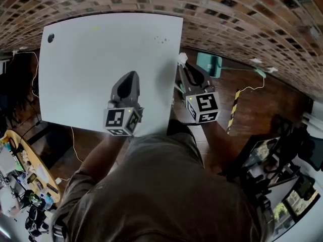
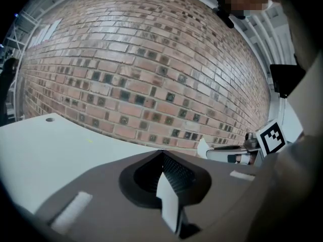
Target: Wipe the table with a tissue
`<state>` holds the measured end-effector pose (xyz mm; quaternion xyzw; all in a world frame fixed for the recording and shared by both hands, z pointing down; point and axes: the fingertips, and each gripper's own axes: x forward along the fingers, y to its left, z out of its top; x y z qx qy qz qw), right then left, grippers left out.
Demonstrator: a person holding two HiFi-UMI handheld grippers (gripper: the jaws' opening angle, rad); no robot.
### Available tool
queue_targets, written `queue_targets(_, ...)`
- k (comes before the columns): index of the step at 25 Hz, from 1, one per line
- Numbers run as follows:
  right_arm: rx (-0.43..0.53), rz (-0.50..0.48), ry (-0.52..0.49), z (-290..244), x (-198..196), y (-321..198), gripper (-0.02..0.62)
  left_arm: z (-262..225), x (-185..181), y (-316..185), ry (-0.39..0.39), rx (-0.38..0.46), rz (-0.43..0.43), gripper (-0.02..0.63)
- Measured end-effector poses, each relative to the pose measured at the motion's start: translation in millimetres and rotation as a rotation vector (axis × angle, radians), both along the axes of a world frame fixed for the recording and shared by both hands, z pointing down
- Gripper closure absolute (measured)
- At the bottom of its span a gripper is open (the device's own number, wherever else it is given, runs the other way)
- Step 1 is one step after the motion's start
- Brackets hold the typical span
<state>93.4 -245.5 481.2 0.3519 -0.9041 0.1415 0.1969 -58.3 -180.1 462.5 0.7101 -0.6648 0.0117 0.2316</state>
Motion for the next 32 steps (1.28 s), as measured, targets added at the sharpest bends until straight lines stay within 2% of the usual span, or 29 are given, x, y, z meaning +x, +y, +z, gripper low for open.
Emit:
queue_targets(7, -0.05, -0.046, 0.074, 50, -7, -46, 0.532, 30, -3, -17, -0.017, -0.065, -0.008, 0.604)
queue_targets(16, -0.128, -0.097, 0.158, 100, -27, -77, 0.532, 58, -5, -30, -0.024, -0.121, -0.005, 0.604)
queue_targets(24, -0.182, -0.144, 0.247, 120, -33, -100, 0.532, 64, -8, -37, -0.016, -0.146, 0.012, 0.604)
queue_targets(32, -0.204, -0.182, 0.336, 125, -39, -107, 0.534, 68, -17, -36, 0.003, -0.158, -0.011, 0.604)
